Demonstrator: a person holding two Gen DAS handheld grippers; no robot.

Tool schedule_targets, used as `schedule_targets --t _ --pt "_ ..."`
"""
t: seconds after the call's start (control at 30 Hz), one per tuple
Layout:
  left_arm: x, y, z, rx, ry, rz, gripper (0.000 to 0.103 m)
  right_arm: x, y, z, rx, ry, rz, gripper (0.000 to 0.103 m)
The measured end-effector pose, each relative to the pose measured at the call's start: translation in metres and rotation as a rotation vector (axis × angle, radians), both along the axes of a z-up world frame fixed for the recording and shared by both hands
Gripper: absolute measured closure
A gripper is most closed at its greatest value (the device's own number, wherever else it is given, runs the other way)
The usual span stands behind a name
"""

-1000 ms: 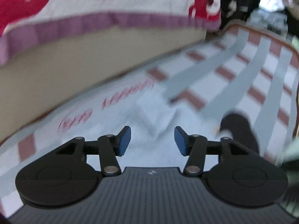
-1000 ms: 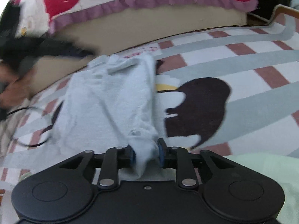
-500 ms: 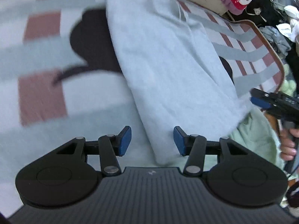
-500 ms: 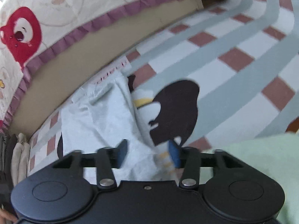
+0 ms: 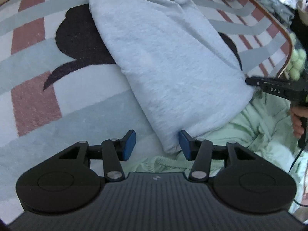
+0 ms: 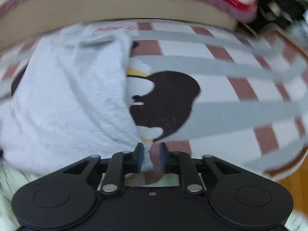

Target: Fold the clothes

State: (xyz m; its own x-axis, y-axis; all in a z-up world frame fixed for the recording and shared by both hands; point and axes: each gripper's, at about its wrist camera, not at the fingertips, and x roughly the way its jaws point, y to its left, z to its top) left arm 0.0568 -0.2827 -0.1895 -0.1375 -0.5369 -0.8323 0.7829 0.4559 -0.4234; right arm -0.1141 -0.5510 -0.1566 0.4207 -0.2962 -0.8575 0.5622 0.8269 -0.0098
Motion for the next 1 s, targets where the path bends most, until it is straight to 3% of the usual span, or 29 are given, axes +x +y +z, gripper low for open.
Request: schedule_targets --t 0.13,0.2,0.27,0.4,0.53,0.67,0.7,0.73,0.77,0.87,1.0 --pt "0.015 0.000 -0.011 -0.098 0.156 0.065 0.054 -0.025 -0.021 0.015 0.255 -0.164 -0.167 0.068" --pt "0.020 -0.004 -0.019 -0.145 0.206 0.098 0.052 -0.036 -0.027 0.016 0.398 -0.291 -0.251 0.037" --pt "0.026 -0.007 -0.025 -0.187 0.254 0.135 0.051 -0.043 -0.028 0.008 0.495 -0.376 -0.297 0.037" --pt "0.025 -0.014 -0.030 -0.214 0.290 0.152 0.048 -0.035 -0.021 -0.002 0.474 -0.261 -0.323 0.037" --pt "0.004 -0.015 -0.017 -0.168 0.170 0.025 0.052 -0.026 -0.017 -0.009 0.442 -0.178 -0.253 0.037" --pt "0.010 -0.013 -0.019 -0.214 0.222 0.080 0.076 -0.026 -0.016 -0.025 0.498 -0.234 -0.247 0.036" --pt "0.014 -0.012 -0.020 -0.238 0.248 0.100 0.079 -0.026 -0.015 -0.029 0.512 -0.249 -0.246 0.037" --pt "0.018 -0.010 -0.020 -0.262 0.270 0.117 0.085 -0.028 -0.015 -0.030 0.519 -0.284 -0.246 0.045" --pt "0.022 -0.007 -0.019 -0.287 0.289 0.131 0.088 -0.029 -0.014 -0.030 0.503 -0.316 -0.229 0.075" --pt "0.028 -0.002 -0.010 -0.355 0.324 0.164 0.089 -0.030 -0.002 -0.032 0.430 -0.395 -0.182 0.085" --pt "0.028 -0.001 -0.001 -0.367 0.341 0.171 0.089 -0.032 -0.004 -0.017 0.438 -0.476 -0.197 0.086"
